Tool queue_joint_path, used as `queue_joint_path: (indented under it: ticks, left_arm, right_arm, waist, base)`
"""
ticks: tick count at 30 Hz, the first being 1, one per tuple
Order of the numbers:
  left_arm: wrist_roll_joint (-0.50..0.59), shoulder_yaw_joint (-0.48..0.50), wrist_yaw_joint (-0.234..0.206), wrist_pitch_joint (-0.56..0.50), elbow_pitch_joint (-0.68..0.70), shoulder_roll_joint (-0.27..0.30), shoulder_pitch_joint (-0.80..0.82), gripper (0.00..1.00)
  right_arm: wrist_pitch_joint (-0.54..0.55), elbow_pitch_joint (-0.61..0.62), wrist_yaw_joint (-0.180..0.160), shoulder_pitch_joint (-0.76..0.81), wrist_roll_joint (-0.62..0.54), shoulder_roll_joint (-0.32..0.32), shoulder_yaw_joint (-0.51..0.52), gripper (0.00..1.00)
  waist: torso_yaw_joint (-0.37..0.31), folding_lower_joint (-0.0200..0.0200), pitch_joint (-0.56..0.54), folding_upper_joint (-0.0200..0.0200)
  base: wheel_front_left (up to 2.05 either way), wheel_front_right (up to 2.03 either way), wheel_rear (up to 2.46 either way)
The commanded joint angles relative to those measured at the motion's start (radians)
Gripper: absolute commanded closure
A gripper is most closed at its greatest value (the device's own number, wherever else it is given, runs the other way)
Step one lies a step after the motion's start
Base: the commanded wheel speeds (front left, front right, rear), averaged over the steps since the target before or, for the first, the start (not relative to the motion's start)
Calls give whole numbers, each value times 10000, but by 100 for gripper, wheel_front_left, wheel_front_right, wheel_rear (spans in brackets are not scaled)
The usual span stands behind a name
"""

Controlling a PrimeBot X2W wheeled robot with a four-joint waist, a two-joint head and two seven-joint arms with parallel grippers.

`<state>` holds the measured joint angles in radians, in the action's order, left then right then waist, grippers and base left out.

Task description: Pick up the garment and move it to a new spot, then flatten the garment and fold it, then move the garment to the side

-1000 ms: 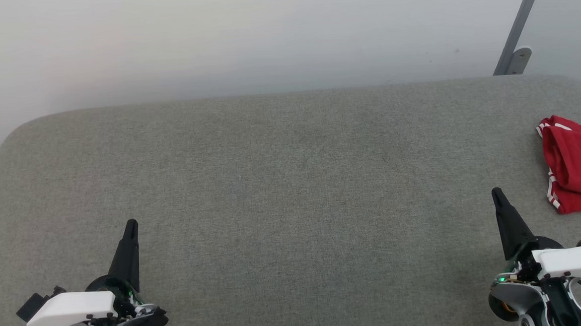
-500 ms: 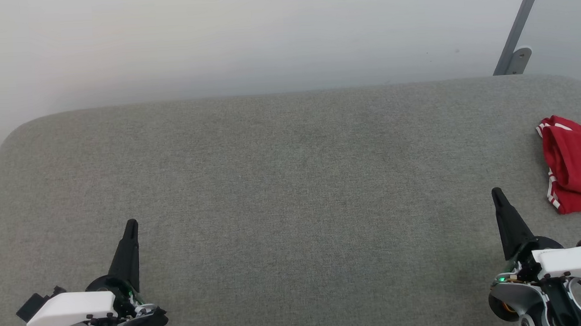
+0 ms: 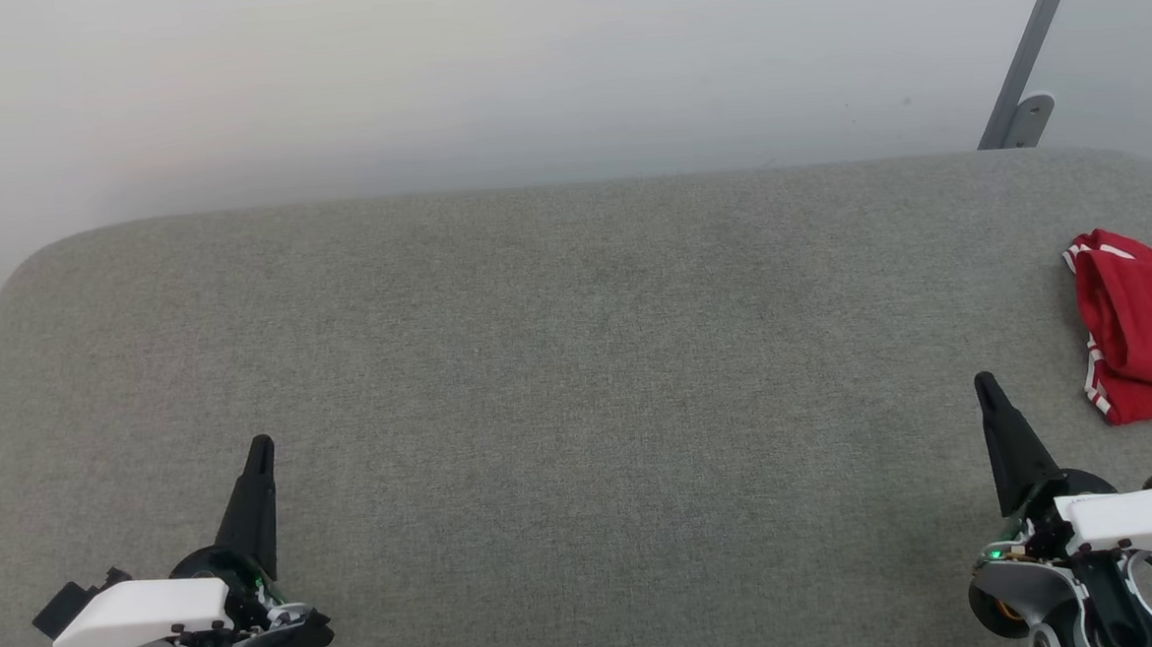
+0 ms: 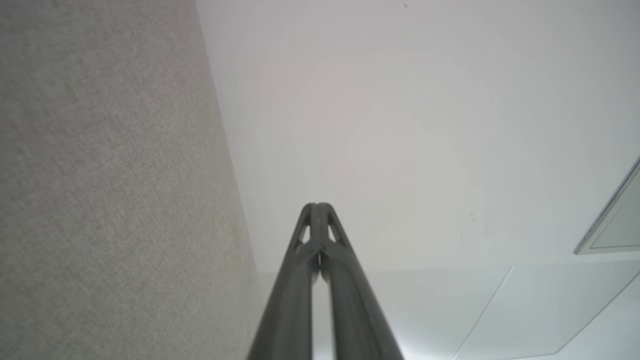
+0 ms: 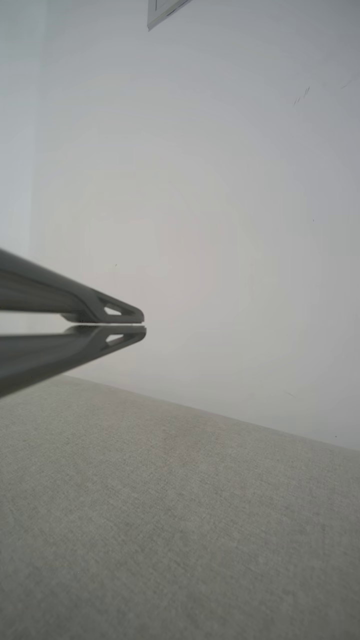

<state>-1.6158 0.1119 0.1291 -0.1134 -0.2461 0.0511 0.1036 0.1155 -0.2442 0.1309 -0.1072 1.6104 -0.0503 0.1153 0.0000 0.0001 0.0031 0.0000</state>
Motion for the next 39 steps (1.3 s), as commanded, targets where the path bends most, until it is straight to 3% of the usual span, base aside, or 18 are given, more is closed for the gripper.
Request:
queue_joint_path:
  ticks: [1,39]
  left_arm:
    - [38,26,28,-30,-2,-7,121,100]
    - [50,36,29,-39,1,-11,123,100]
  right_arm:
    - [16,-18,-3,-41,37,18,-3,100]
    - [9,-18,-3,-41,40,18,-7,100]
  waist:
    - [0,-1,0,0]
    - [0,-1,0,0]
  base:
    - [0,0,0]
    - [0,0,0]
